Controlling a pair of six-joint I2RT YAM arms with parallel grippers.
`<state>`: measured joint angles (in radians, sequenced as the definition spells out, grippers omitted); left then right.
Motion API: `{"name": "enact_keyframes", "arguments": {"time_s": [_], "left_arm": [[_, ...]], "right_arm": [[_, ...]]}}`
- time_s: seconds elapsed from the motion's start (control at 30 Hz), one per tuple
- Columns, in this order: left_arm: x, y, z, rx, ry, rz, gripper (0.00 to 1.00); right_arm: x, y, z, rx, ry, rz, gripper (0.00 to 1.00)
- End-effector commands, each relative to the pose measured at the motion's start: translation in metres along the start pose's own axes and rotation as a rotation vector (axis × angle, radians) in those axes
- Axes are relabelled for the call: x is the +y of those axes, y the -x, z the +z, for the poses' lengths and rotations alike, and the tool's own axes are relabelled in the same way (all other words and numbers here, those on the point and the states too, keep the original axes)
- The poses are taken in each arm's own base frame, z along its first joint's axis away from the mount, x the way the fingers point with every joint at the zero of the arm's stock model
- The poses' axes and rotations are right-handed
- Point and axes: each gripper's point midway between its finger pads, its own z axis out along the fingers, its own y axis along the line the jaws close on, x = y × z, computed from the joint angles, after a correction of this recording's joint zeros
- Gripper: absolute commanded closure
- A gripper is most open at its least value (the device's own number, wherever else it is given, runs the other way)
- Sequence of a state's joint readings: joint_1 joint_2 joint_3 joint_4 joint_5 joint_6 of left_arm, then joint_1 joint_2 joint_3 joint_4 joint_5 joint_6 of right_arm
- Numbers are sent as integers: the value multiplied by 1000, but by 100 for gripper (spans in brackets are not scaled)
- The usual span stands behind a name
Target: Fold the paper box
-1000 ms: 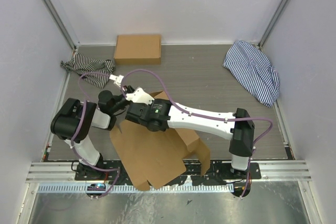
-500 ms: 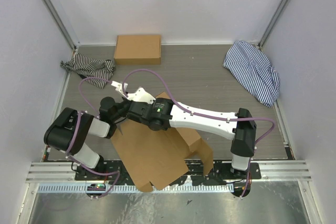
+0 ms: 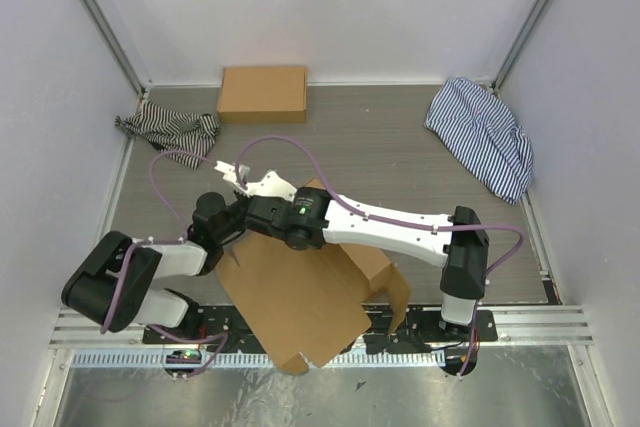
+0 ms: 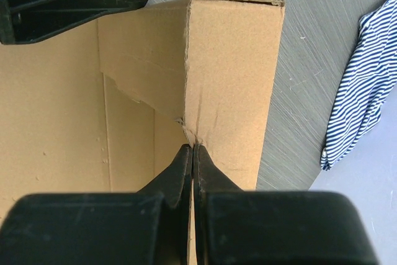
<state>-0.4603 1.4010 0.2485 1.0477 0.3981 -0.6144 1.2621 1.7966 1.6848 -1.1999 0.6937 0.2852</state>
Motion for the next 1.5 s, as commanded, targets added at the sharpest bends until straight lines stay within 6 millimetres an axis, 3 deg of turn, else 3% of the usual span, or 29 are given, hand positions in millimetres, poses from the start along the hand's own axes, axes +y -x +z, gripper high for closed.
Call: {"name": "enact_keyframes", "arguments": {"time_s": [0.0,0.33,0.53,0.93,1.27,1.47], "left_arm": [[-16,-32,-9,110,-31,72,30],[-12,-29,-12,91,12,92,29],[-20,-23,-15,76,-7,102,27],[-17,-33,11,88,-6,113,24],[-19,-8,22,-64,74,248,18],[-26,-6,28,-82,28,278,25]], "right_arm": [[11,19,1,-71,62,111,96],[1,9,-2,-63,35,127,97],[-3,8,-8,-76,46,141,97],[5,12,-10,-90,98,140,97],[6,15,-18,-106,143,146,97],[6,17,-21,-112,160,145,98]]}}
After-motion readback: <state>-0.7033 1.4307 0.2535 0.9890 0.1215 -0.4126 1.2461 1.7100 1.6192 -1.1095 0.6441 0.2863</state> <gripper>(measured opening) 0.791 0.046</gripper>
